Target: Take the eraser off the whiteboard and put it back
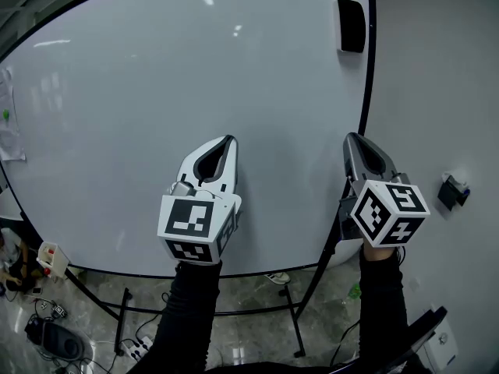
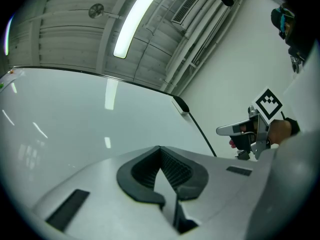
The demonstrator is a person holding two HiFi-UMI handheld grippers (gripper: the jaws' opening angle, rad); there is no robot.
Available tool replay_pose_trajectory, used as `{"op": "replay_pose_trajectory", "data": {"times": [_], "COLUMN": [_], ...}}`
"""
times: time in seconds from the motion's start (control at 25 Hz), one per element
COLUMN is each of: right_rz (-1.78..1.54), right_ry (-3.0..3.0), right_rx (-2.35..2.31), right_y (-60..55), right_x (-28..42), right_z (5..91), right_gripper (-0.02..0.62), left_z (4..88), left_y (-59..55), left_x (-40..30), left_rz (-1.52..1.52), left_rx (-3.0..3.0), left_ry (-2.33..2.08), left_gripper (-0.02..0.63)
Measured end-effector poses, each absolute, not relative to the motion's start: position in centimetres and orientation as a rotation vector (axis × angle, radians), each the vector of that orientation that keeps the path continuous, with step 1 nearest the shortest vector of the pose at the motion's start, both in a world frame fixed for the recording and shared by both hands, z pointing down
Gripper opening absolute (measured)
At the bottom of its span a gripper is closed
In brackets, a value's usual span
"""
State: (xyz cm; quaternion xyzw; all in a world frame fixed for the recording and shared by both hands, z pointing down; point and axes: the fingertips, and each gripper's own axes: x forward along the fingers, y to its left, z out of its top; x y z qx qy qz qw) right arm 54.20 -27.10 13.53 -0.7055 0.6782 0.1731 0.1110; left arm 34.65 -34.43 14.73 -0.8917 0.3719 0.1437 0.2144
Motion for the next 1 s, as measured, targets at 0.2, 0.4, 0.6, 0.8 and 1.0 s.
{"op": "replay_pose_trajectory", "data": {"times": [0.2,0.4,0.6,0.8,1.0], "right_rz": [0.477,0.461,0.455,0.44,0.462], "right_ry": [2.027,2.055,2.043,2.027,2.011], "right_rx": [-2.041,-2.059,-2.07,-2.073,-2.11], "right_y": [-26.8,-27.5,-27.3,-27.0,-26.9], "right_x": [53.0,52.0,51.6,51.6,51.5], "right_z": [15.6,17.2,17.9,18.5,19.3], "right_gripper": [0.011,0.011,0.009,0.009,0.008], "left_z": [16.2,17.4,18.1,18.2,18.4], "left_y": [-34.6,-34.8,-34.6,-34.7,-34.7], "left_x": [34.2,34.0,34.0,33.6,33.4], "left_rz": [0.391,0.382,0.381,0.386,0.384], "left_rx": [-2.502,-2.532,-2.544,-2.548,-2.546], "left_ry": [1.044,1.047,1.05,1.06,1.064], "left_gripper": [0.005,0.005,0.005,0.005,0.005]}}
